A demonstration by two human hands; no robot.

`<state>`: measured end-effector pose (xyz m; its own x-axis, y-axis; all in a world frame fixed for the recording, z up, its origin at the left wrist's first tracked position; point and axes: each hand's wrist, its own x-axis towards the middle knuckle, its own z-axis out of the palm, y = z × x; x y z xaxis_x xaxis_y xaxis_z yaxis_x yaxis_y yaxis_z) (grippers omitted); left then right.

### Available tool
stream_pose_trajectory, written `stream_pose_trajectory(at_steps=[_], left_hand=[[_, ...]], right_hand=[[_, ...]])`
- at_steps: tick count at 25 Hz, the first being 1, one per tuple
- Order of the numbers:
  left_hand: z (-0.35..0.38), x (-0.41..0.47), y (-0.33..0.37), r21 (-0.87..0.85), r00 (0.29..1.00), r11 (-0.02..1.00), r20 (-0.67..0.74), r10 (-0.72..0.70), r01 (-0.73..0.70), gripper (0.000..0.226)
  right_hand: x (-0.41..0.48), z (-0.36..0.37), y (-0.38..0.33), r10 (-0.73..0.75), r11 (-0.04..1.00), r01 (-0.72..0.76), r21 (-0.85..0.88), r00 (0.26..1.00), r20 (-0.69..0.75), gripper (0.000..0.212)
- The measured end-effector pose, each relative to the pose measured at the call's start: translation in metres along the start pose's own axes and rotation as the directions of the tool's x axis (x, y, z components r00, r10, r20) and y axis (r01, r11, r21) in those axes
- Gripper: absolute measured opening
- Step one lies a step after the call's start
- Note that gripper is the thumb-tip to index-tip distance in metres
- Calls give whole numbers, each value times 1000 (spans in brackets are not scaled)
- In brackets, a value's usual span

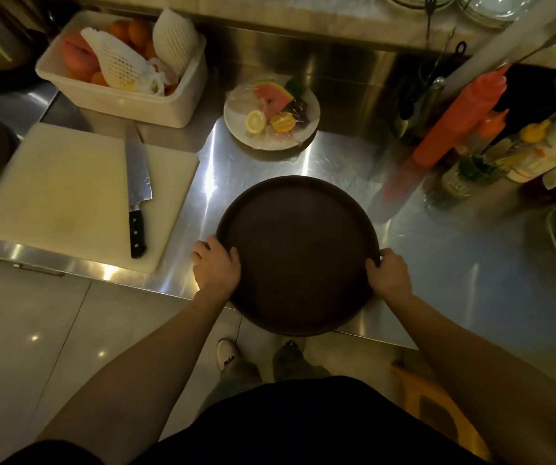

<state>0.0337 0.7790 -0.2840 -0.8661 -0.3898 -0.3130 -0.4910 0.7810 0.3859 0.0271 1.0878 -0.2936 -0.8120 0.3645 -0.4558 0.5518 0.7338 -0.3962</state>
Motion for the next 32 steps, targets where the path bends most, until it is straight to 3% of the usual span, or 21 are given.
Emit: stream_pose_trajectory(at_steps=[5, 13, 16, 24, 32], left_hand=[[1, -4, -7, -149, 994, 983, 34, -107, 111, 40], [2, 2, -18, -167, 981, 968, 95, -172, 186, 36], [1, -7, -23, -205, 985, 964, 29, -169, 171, 33], [-50, -24, -41, -407, 969, 905, -149, -196, 120, 24], [-125, -47, -128, -542, 893, 835, -326, -310, 92, 23]], right_hand=[[3, 4, -1, 9, 999, -10, 36, 1000, 17, 32], [6, 3, 0, 23, 997, -23, 69, 1000, 1, 24], [3, 5, 3, -3, 992, 5, 127, 1000, -16, 19], [-12, 8, -42, -189, 941, 221, 258, 971, -145, 23], [-74, 37, -145, -443, 801, 494, 339, 869, -220, 11]])
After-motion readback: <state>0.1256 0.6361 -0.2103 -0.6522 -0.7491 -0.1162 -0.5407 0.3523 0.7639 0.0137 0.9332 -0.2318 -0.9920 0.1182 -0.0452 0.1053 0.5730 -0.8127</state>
